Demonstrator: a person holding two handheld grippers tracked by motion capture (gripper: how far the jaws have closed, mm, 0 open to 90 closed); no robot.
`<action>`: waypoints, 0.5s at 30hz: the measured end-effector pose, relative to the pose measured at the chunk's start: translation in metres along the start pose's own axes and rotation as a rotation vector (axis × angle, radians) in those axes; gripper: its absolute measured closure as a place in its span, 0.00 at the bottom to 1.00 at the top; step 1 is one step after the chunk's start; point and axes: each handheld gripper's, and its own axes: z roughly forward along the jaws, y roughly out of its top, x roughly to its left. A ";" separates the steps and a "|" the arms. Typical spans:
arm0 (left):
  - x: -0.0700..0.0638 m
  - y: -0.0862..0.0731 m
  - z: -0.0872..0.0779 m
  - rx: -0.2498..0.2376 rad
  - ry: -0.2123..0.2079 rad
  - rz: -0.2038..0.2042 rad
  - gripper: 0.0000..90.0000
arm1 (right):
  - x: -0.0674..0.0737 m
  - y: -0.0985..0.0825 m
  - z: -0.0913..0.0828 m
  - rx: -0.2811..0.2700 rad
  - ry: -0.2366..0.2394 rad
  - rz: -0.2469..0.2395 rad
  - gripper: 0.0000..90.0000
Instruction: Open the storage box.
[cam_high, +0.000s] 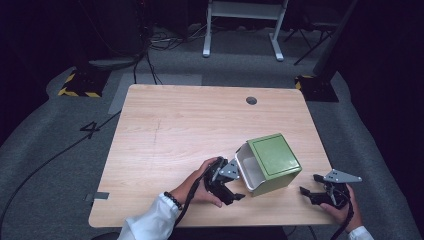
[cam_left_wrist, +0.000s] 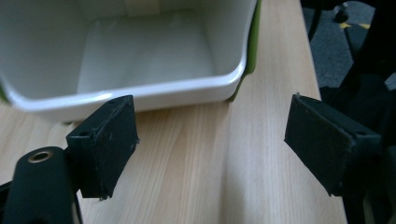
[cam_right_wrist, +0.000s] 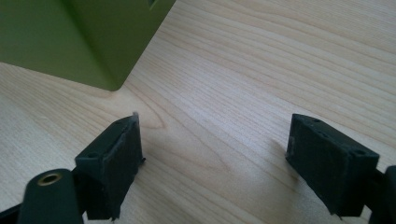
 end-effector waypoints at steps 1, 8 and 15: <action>0.000 0.002 0.002 -0.010 -0.008 0.002 0.19 | 0.000 0.000 0.000 0.000 0.000 0.000 0.20; -0.002 0.012 0.016 -0.038 -0.051 0.018 0.18 | 0.000 0.000 0.000 0.000 0.000 0.000 0.20; -0.006 0.015 0.027 -0.013 -0.076 0.039 0.17 | 0.000 0.000 0.000 0.000 0.000 0.000 0.20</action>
